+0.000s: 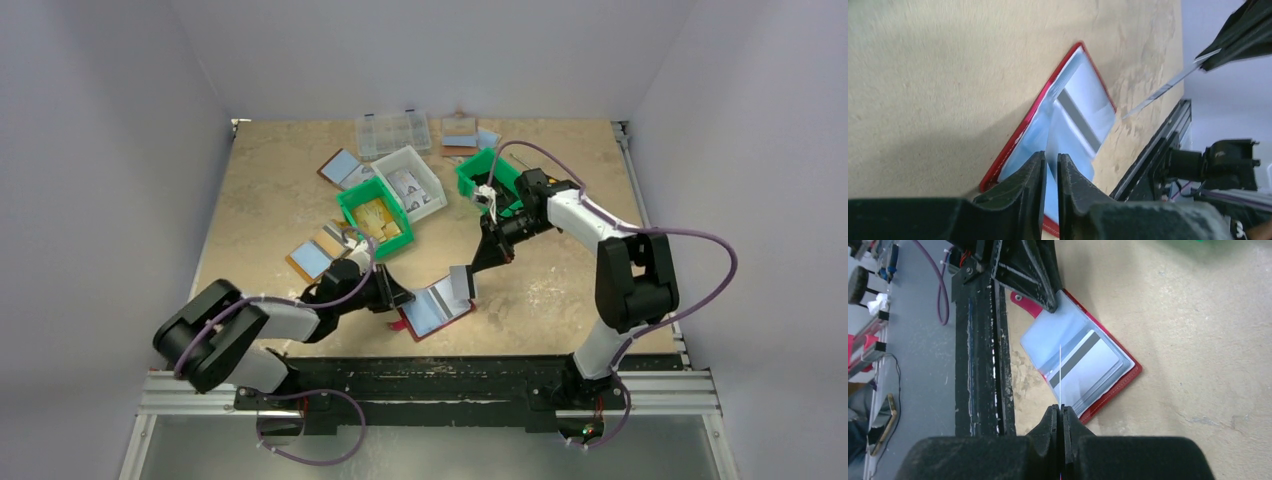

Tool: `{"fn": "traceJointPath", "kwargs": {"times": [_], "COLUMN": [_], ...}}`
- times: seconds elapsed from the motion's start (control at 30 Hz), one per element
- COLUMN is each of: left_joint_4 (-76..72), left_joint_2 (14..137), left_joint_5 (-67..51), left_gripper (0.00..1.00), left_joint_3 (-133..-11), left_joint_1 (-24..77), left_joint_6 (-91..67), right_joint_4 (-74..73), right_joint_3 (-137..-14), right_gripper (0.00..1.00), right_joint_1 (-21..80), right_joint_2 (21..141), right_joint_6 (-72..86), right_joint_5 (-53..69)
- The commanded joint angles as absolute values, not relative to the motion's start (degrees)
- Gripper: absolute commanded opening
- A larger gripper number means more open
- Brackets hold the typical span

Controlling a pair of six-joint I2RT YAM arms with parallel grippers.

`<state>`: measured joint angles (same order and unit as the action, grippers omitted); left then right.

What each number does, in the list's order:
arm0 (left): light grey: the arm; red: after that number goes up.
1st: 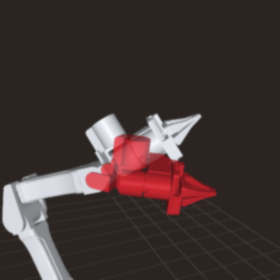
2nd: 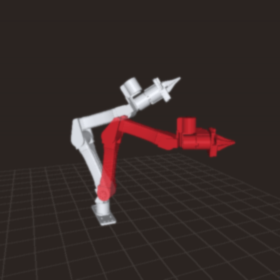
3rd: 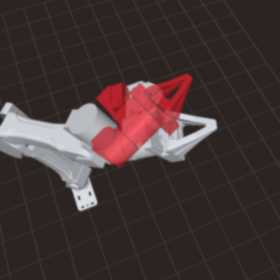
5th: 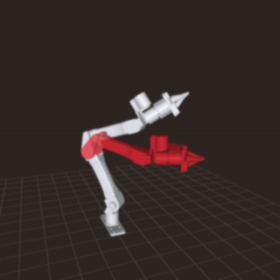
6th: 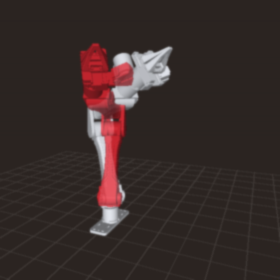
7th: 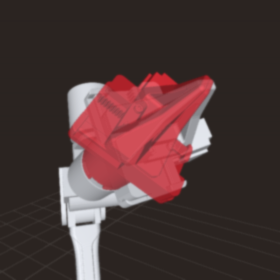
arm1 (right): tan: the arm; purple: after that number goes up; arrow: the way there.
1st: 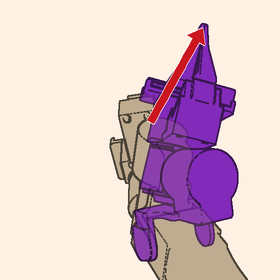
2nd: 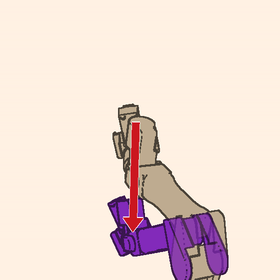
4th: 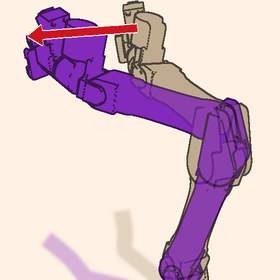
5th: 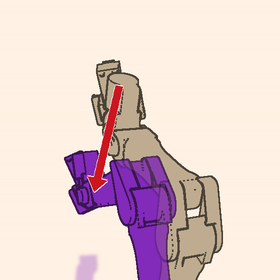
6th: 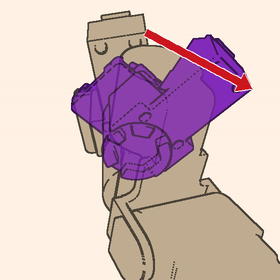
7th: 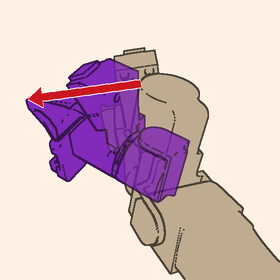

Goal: Take the credit cards out of the card holder
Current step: Remove the credit card from the card holder.

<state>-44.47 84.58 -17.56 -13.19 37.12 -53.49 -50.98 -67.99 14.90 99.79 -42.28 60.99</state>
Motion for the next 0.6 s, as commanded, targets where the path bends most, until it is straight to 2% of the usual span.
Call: {"fn": "traceJointPath", "kwargs": {"times": [0.0, 0.13, 0.2, 0.23, 0.3, 0.33, 0.37, 0.5, 0.57], "left_joint_4": [-26.4, -10.5, -4.1, -1.9, 1.5, 2.8, 3.3, -5.7, -9.9], "left_joint_2": [72.4, 57.0, 49.5, 45.7, 38.9, 35.9, 33.2, 27.5, 29.1], "left_joint_5": [-10.4, -4.7, -1.5, -0.4, 3.3, 4.6, 5.2, 0.7, -2.4], "left_gripper": [0.23, 0.31, 0.38, 0.45, 0.69, 0.86, 0.97, 1.00, 0.98], "left_joint_3": [-18.2, -21.2, -22.5, -22.8, -22.7, -22.2, -21.7, -17.3, -16.2], "left_joint_1": [36.8, 36.8, 36.8, 36.8, 36.7, 36.7, 36.7, 36.7, 36.8], "left_joint_6": [-47.8, -44.4, -43.5, -43.5, -46.0, -48.6, -52.1, -63.2, -70.2], "right_joint_4": [-56.3, -63.3, -65.3, -65.6, -65.4, -65.2, -65.1, -63.7, -66.1], "right_joint_3": [-69.0, -70.2, -70.3, -70.1, -69.2, -68.6, -68.0, -64.2, -61.8], "right_gripper": [0.00, 0.00, 0.00, 0.00, 0.00, 0.00, 0.00, 0.00, 0.00], "right_joint_1": [15.1, 15.1, 15.1, 15.1, 15.1, 15.1, 15.1, 15.1, 15.1], "right_joint_2": [96.2, 94.0, 92.1, 91.0, 88.5, 87.2, 86.0, 80.4, 77.6], "right_joint_6": [-49.9, -59.1, -62.4, -63.6, -65.2, -66.1, -67.3, -73.3, -84.2], "right_joint_5": [62.6, 65.1, 66.2, 66.5, 67.0, 67.3, 67.6, 69.1, 70.1]}}
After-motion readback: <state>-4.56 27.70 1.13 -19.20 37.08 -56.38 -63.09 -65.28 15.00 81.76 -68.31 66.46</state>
